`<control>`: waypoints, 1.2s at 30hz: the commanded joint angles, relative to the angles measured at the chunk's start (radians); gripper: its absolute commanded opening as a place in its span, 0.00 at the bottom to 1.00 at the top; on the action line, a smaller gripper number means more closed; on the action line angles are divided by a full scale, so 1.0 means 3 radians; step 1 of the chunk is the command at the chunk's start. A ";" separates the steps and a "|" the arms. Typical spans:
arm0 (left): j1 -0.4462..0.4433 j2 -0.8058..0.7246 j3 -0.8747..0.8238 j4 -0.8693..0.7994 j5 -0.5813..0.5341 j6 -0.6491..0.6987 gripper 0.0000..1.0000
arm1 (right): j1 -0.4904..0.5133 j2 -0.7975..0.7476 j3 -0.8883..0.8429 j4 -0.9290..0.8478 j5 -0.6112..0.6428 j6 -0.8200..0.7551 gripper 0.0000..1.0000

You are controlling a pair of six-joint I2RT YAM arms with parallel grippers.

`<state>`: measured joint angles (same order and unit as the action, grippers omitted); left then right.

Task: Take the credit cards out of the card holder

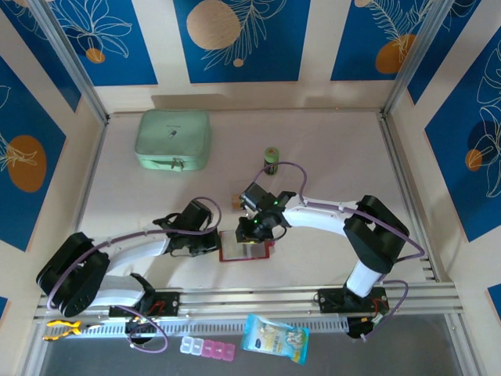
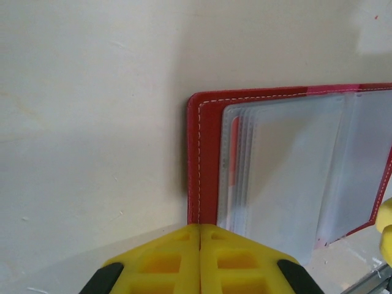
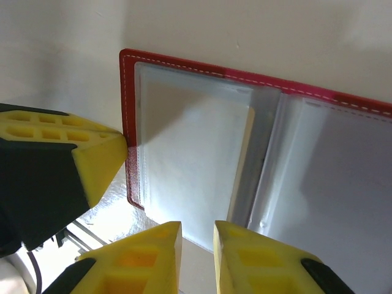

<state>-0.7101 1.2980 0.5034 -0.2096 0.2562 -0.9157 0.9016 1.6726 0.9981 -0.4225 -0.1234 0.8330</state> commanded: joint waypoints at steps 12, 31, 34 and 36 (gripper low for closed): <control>-0.0025 0.0060 0.0020 -0.0112 -0.0073 0.0032 0.07 | 0.0011 0.0179 -0.0029 0.0160 -0.0218 0.0053 0.22; -0.0022 0.0081 0.0054 -0.0191 -0.0087 0.0061 0.07 | 0.0008 0.0326 -0.0074 0.0227 -0.0196 0.0073 0.26; -0.0022 0.0095 0.0063 -0.0199 -0.0091 0.0068 0.07 | 0.0006 0.0321 -0.0090 0.0206 -0.0167 0.0077 0.27; -0.0023 0.0095 0.0070 -0.0206 -0.0087 0.0071 0.07 | -0.0001 0.0323 -0.0090 0.0175 -0.0138 0.0068 0.27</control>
<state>-0.7101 1.3128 0.5060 -0.2249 0.2527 -0.9085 0.9012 1.7603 0.9882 -0.3473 -0.1806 0.8467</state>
